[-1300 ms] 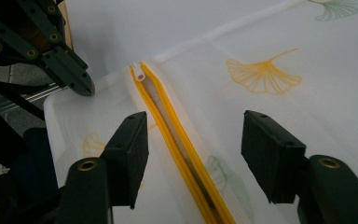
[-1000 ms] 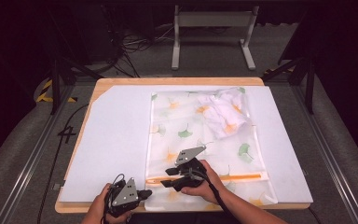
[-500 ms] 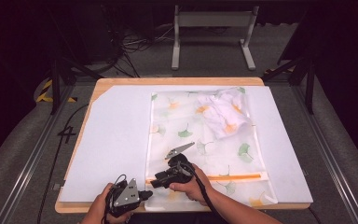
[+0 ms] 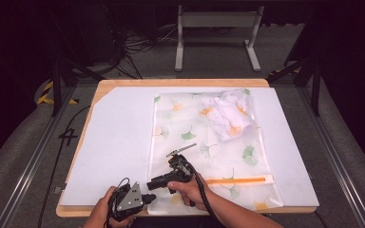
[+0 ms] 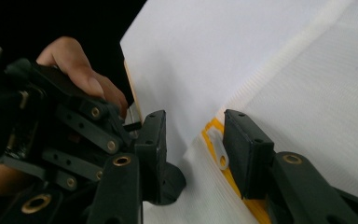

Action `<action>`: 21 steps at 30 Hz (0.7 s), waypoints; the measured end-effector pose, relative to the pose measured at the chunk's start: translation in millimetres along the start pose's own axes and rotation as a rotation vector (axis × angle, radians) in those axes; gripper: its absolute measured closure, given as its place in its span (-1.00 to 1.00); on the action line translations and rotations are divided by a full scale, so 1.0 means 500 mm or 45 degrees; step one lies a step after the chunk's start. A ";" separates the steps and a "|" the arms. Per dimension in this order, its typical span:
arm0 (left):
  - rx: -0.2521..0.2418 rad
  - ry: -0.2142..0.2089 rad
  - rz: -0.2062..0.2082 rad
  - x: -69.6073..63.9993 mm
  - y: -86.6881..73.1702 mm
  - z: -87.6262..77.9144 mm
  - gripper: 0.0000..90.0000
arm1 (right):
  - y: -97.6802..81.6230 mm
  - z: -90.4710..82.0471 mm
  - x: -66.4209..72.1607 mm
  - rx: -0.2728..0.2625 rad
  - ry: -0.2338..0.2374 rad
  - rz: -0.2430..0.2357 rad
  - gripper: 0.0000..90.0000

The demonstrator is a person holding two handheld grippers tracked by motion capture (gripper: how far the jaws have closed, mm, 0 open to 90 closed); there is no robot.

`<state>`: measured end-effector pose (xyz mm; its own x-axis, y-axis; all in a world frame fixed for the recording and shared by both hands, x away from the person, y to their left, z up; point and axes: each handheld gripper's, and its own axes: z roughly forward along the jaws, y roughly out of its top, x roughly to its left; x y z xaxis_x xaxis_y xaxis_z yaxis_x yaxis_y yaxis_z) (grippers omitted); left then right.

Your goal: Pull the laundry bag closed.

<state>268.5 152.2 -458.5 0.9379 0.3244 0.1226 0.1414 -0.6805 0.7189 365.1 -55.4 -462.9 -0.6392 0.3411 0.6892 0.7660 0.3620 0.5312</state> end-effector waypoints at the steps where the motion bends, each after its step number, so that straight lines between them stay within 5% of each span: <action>1: -0.002 -0.001 0.005 0.000 0.000 0.000 1.00 | 0.002 -0.001 -0.001 -0.003 -0.009 0.016 0.44; 5: 0.000 0.004 0.009 -0.001 0.000 0.000 1.00 | -0.001 -0.004 -0.001 0.018 -0.017 0.036 0.50; 13: 0.001 0.008 0.013 -0.002 0.001 0.001 1.00 | -0.008 0.002 0.007 0.028 -0.110 -0.057 0.67; 21: 0.004 0.010 0.019 -0.002 0.001 0.001 1.00 | -0.010 0.008 0.006 -0.004 -0.159 -0.049 0.83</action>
<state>267.6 151.0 -458.7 0.9373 0.3198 0.1386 0.1287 -0.6871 0.7151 359.1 -52.7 -465.4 -0.6715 0.4327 0.6016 0.7409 0.3743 0.5577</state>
